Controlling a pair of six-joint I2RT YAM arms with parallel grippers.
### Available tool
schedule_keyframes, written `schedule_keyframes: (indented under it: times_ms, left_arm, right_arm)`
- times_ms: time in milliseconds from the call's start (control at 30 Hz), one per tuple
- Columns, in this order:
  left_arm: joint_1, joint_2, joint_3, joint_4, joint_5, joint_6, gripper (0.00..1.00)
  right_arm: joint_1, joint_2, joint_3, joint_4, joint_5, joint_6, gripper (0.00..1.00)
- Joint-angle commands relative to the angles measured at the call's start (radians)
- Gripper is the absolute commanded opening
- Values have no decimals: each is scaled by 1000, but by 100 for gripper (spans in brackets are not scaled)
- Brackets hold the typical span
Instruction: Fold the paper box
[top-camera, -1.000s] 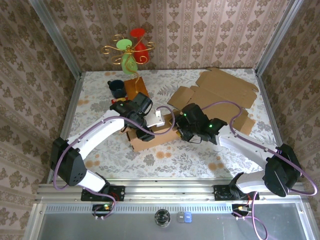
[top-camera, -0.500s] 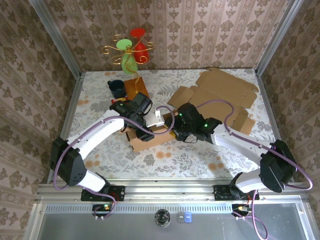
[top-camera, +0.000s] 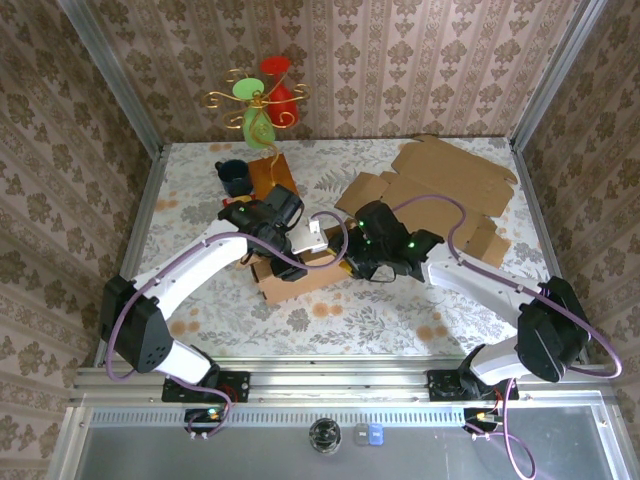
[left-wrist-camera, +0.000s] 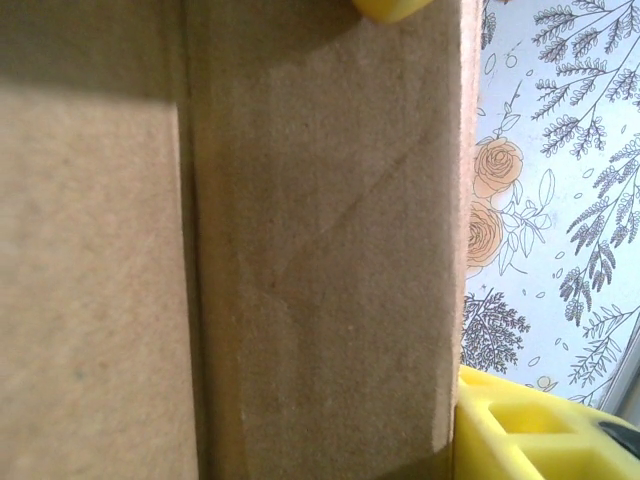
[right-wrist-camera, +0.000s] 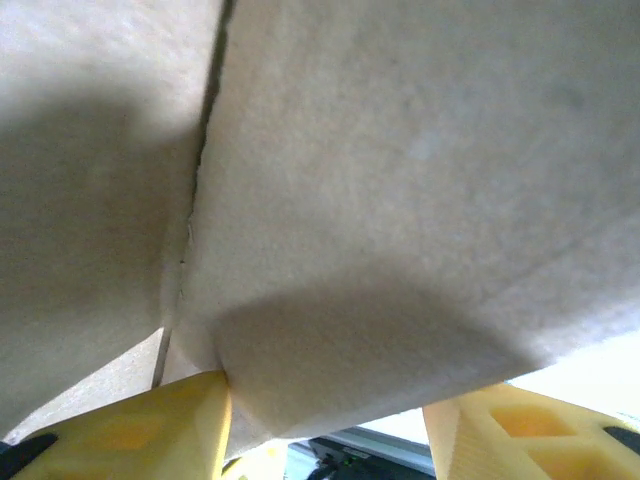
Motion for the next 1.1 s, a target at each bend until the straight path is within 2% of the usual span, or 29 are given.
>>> schedule_keyframes:
  times_ms: [0,167,267,367,567,767,1067]
  left_arm:
    - [0,-35,-8,42,49,26,48]
    - [1,-49,-11,32,58,65,47]
    - [0,-52,-11,13,47,83,47]
    - [0,-60,-13,-9,46,110,47]
    - [1,-72,-14,-53,32,154,47]
    - [2,-74,-20,-73,41,165,47]
    - [2,-66,-14,-74,47,170,47]
  right_arm:
    - [-64,-68,43,-129,-61,-249,56]
    - [-296,-216,65,-245,-143,-670,54]
    - [-425,-283,62,-257,-184,-929,54]
    - [-481,-269,74,-290,-241,-1117,54]
    - [-480,-156,111,-288,-451,-1250,56]
    - [-444,-97,148,-327,-445,-1350,60]
    - [-399,-51,165,-371,-401,-1410,59]
